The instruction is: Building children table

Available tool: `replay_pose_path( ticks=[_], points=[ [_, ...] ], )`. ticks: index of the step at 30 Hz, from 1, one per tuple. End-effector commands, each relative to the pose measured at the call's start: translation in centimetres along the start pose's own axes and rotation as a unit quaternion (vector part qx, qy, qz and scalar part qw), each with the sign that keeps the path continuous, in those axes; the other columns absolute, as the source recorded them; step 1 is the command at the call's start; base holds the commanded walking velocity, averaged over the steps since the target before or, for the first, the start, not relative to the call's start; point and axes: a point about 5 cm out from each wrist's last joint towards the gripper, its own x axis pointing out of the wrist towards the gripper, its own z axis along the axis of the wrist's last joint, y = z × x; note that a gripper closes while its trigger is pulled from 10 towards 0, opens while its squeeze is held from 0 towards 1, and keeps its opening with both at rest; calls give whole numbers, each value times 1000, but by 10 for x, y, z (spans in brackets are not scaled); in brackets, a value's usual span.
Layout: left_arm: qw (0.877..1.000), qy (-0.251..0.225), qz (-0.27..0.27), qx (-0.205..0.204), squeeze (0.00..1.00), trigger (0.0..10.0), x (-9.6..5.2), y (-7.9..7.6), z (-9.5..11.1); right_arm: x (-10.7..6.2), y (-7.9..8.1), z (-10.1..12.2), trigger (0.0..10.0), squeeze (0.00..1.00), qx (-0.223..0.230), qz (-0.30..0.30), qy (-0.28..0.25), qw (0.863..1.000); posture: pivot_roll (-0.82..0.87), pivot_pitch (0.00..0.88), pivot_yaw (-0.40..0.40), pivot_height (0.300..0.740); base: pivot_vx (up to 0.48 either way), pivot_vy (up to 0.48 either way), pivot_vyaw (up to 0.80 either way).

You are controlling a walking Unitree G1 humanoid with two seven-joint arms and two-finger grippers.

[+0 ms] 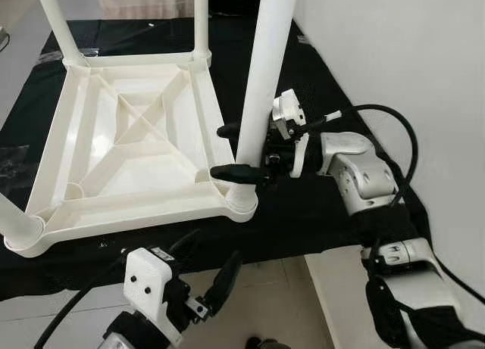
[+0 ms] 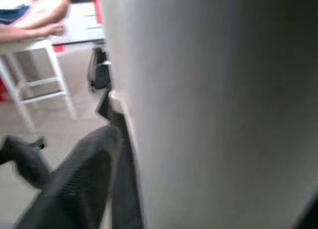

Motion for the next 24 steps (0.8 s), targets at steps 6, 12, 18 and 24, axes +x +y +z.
replay_pose_path(
  ticks=[6,12,18,24],
  points=[
    [1000,6,1,0,0,10000,-2,-5,1,2,2,0,0,0,10,85,3,996,104,221,-117,740,0,0,0],
    [1000,5,0,-1,0,10000,0,-4,0,-9,3,-4,0,0,-2,43,0,999,90,215,-116,740,0,0,0],
    [1000,4,1,1,0,10000,0,0,0,-7,15,-42,0,0,59,-331,41,941,67,213,-117,740,0,0,0],
    [1000,5,-2,4,0,10000,3,8,-2,3,66,-71,0,0,77,-525,117,840,43,174,-87,740,0,0,0]
  ],
)
